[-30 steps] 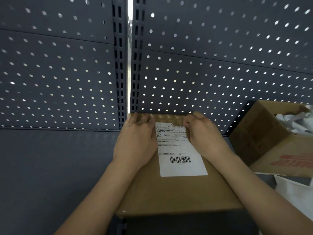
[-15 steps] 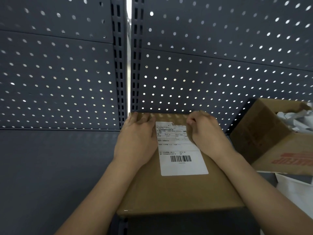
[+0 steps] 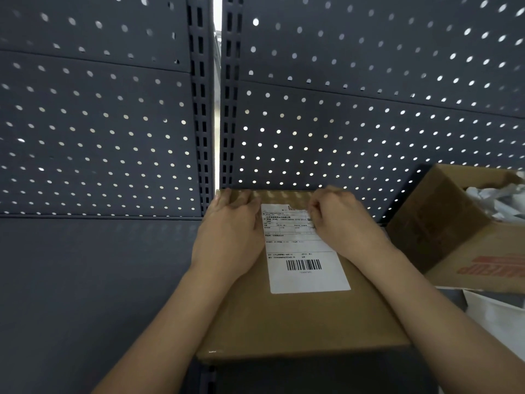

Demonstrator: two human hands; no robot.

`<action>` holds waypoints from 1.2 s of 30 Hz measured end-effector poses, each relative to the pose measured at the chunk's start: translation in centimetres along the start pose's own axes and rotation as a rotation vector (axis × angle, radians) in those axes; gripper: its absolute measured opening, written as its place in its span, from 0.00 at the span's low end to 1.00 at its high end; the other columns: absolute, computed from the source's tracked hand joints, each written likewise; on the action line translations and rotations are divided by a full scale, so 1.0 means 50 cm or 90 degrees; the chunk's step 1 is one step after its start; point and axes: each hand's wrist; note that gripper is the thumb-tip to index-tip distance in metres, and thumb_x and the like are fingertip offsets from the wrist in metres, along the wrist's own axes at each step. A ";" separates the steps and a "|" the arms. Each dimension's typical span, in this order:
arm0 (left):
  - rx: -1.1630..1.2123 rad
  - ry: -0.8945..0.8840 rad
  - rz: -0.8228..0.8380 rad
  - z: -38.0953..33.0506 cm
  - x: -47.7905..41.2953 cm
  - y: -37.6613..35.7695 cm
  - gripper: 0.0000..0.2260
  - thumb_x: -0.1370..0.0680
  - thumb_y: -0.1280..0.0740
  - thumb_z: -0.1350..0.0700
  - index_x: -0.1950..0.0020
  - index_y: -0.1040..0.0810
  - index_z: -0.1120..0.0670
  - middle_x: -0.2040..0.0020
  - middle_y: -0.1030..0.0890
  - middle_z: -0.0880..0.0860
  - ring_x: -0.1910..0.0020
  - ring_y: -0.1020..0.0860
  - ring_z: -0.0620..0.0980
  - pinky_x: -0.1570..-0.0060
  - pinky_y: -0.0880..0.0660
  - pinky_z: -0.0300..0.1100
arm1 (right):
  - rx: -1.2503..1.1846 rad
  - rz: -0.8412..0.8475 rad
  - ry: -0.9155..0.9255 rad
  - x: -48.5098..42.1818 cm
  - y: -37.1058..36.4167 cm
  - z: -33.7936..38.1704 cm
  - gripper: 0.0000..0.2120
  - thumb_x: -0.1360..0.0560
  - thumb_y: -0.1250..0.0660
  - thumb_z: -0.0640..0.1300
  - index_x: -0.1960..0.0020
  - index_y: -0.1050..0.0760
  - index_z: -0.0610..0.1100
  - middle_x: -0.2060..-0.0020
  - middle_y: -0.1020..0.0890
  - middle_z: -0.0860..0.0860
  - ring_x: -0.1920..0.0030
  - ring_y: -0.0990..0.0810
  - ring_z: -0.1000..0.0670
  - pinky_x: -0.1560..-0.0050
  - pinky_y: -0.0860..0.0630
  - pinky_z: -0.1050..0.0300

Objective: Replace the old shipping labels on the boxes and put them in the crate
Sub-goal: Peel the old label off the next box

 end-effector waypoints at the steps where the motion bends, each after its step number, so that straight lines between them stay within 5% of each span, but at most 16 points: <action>1: 0.001 0.001 -0.002 0.000 0.000 -0.001 0.21 0.22 0.49 0.53 0.39 0.22 0.57 0.41 0.22 0.48 0.38 0.31 0.54 0.33 0.33 0.53 | 0.050 0.013 0.006 0.000 -0.002 0.006 0.07 0.24 0.41 0.33 0.50 0.25 0.39 0.51 0.23 0.44 0.50 0.23 0.43 0.49 0.29 0.53; 8: -0.008 -0.001 -0.006 0.004 -0.002 -0.007 0.20 0.22 0.50 0.53 0.40 0.22 0.55 0.42 0.22 0.47 0.39 0.31 0.54 0.35 0.32 0.53 | 0.119 0.061 -0.007 -0.008 -0.008 0.015 0.09 0.27 0.41 0.32 0.49 0.28 0.38 0.49 0.23 0.42 0.49 0.24 0.42 0.50 0.33 0.55; 14: -0.006 0.001 -0.012 0.001 0.000 -0.004 0.21 0.22 0.49 0.52 0.39 0.22 0.56 0.42 0.21 0.48 0.39 0.30 0.54 0.36 0.31 0.52 | -0.087 0.035 -0.033 0.005 -0.004 -0.008 0.07 0.24 0.40 0.32 0.56 0.29 0.43 0.56 0.25 0.48 0.50 0.26 0.45 0.57 0.39 0.62; 16: -0.006 0.000 -0.011 0.003 -0.001 -0.006 0.21 0.22 0.50 0.52 0.40 0.22 0.56 0.43 0.21 0.48 0.41 0.30 0.54 0.36 0.31 0.52 | -0.165 -0.002 -0.040 0.013 0.000 -0.013 0.06 0.21 0.41 0.35 0.51 0.26 0.42 0.56 0.24 0.49 0.52 0.26 0.48 0.58 0.39 0.64; 18: -0.008 0.006 -0.008 0.004 -0.002 -0.007 0.18 0.22 0.49 0.53 0.43 0.22 0.56 0.45 0.21 0.48 0.42 0.30 0.54 0.37 0.30 0.53 | -0.186 -0.008 -0.042 0.018 0.004 -0.016 0.06 0.20 0.39 0.41 0.45 0.24 0.43 0.55 0.24 0.50 0.53 0.27 0.51 0.59 0.38 0.65; 22: -0.014 0.011 -0.009 0.000 -0.001 -0.004 0.18 0.22 0.50 0.52 0.46 0.22 0.56 0.48 0.21 0.48 0.43 0.30 0.54 0.40 0.29 0.51 | -0.179 -0.027 -0.018 0.016 0.000 -0.018 0.04 0.23 0.33 0.41 0.53 0.20 0.45 0.58 0.24 0.53 0.58 0.27 0.57 0.58 0.34 0.73; 27: -0.008 -0.002 -0.008 -0.007 -0.002 0.005 0.25 0.24 0.55 0.49 0.44 0.22 0.55 0.45 0.21 0.47 0.42 0.30 0.54 0.39 0.30 0.50 | -0.099 -0.024 -0.013 0.010 -0.012 -0.018 0.07 0.22 0.38 0.38 0.55 0.24 0.46 0.55 0.24 0.53 0.52 0.25 0.49 0.53 0.26 0.51; 36: -0.017 -0.001 -0.006 -0.009 -0.003 0.006 0.27 0.25 0.56 0.50 0.42 0.21 0.56 0.45 0.21 0.48 0.43 0.29 0.54 0.38 0.30 0.50 | -0.125 0.015 0.045 0.022 -0.005 -0.027 0.09 0.21 0.42 0.37 0.57 0.29 0.48 0.57 0.28 0.57 0.50 0.28 0.50 0.54 0.27 0.52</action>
Point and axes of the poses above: each hand's wrist, its own x-axis away from the middle knuckle, its own y-axis out of the back of the hand, z = x × y
